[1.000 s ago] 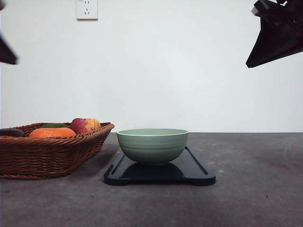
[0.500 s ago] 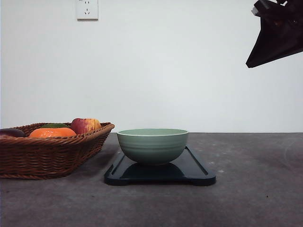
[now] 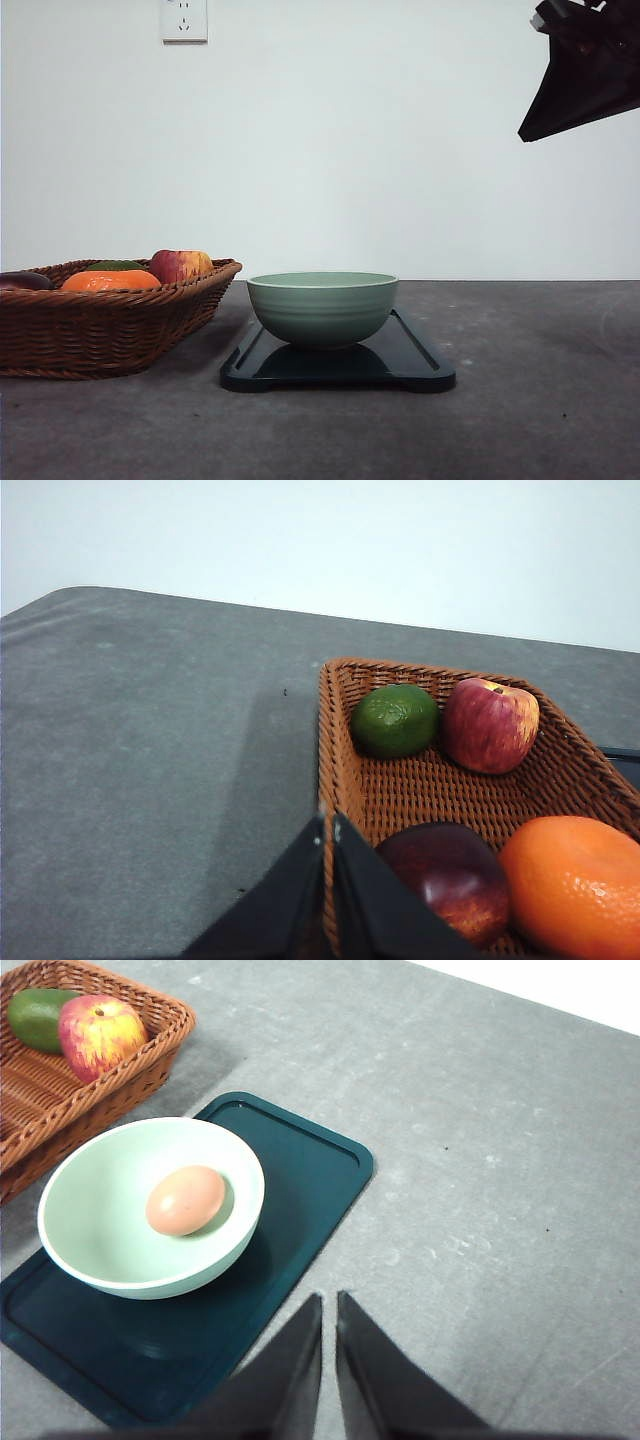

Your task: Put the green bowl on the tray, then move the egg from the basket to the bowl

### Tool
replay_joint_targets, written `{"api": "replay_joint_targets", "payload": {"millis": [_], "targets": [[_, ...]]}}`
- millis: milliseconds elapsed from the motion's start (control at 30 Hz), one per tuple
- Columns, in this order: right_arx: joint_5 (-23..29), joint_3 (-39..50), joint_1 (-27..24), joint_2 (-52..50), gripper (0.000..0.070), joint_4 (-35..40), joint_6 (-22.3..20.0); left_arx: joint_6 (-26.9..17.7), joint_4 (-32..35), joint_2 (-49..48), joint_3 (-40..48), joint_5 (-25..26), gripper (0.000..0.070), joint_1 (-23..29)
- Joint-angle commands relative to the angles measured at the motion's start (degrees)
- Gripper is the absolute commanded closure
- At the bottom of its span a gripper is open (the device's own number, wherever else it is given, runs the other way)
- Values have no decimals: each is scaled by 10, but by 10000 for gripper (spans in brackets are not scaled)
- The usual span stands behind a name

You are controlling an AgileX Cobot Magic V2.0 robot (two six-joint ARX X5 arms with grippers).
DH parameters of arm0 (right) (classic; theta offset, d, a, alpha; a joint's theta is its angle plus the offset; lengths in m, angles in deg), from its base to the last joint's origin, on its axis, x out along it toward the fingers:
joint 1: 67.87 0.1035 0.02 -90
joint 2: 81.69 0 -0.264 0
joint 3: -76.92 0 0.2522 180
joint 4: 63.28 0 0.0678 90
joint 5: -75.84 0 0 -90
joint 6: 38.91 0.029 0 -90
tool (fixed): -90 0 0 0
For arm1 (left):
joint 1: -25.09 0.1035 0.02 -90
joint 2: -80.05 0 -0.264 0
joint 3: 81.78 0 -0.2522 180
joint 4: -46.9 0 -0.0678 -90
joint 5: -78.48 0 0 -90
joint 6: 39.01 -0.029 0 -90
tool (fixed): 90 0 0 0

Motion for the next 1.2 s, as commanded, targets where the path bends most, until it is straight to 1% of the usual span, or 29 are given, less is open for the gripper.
{"api": "replay_joint_targets", "payload": {"millis": [0,167,200,233,300,333,400,567,667,767,900,1000,1033,1167], "targets": [[0,-2,3,3,685,6,-1,2,7,-1,11,-1,700,0],[0,-2,5,-3,685,3,-2,3,7,-1,11,-1,700,0],[2,-2,6,-17,685,-4,-9,2,7,-1,11,-1,700,0],[9,-2,5,-26,685,-3,-37,2,7,-1,11,-1,700,0],[15,5,2,-46,684,-3,-51,2,6,-1,11,-1,700,0],[21,18,-9,-62,684,-2,-53,3,7,-1,11,-1,700,0],[24,49,-29,-91,685,3,-46,3,7,-1,11,-1,700,0],[25,177,-93,-219,685,44,-4,2,7,-1,11,0,700,0],[25,251,-129,-307,685,74,2,2,7,-1,11,-1,700,0],[27,309,-156,-390,684,85,10,3,7,-1,11,0,700,0],[32,366,-176,-488,685,92,12,2,7,-1,11,-1,700,0],[31,394,-181,-538,684,92,29,3,7,-1,11,-1,700,0],[31,393,-181,-554,685,76,32,2,7,-1,11,-1,700,0],[31,393,-181,-553,684,80,29,3,7,-1,11,-1,700,0]]}}
